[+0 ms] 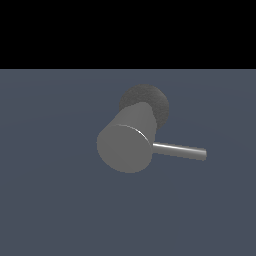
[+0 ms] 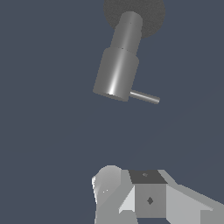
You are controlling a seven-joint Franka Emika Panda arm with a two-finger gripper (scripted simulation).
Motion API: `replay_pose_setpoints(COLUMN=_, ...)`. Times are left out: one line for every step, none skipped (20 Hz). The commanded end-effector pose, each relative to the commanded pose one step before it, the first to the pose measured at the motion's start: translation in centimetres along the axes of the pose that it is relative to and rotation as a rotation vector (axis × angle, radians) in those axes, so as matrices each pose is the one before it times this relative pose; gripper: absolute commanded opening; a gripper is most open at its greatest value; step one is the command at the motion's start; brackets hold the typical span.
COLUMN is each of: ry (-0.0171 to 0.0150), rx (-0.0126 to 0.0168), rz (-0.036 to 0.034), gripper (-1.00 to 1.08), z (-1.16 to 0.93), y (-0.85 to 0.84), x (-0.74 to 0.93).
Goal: Turn on the faucet by rotating a designated handle.
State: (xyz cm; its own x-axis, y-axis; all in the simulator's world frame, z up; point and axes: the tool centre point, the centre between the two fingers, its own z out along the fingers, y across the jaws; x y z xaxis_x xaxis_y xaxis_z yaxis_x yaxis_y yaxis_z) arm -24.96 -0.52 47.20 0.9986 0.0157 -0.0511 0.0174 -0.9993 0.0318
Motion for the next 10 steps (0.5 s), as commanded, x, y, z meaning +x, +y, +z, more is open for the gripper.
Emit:
replay_pose_setpoints(ry=0.00000, rx=0.00000, rz=0.00000, gripper=-1.00, z=0.000, y=0.001, x=0.000)
replay_pose_setpoints(ry=0.00026, rx=0.00094, rz=-0.00008, gripper=-1.00, z=-0.002, y=-0.005, x=0.001)
replay_pose_setpoints(ry=0.00086, rx=0.00319, rz=-0.00025, gripper=-1.00, z=-0.007, y=0.004, x=-0.002)
replay_pose_setpoints(ry=0.00141, rx=0.00524, rz=-0.00041, gripper=-1.00, z=-0.012, y=0.003, x=-0.001)
replay_pose_setpoints(ry=0.00197, rx=0.00728, rz=-0.00056, gripper=-1.00, z=-0.016, y=0.002, x=-0.001)
replay_pose_setpoints(ry=0.00257, rx=0.00939, rz=-0.00073, gripper=-1.00, z=-0.022, y=0.004, x=-0.001)
replay_pose_setpoints(ry=0.00317, rx=0.01146, rz=-0.00089, gripper=-1.00, z=-0.028, y=0.004, x=-0.001)
replay_pose_setpoints(ry=0.00380, rx=0.01356, rz=-0.00105, gripper=-1.00, z=-0.035, y=0.005, x=-0.001)
replay_pose_setpoints(ry=0.00445, rx=0.01566, rz=-0.00120, gripper=-1.00, z=-0.042, y=0.006, x=0.000)
replay_pose_setpoints(ry=0.00512, rx=0.01773, rz=-0.00136, gripper=-1.00, z=-0.051, y=0.006, x=0.002)
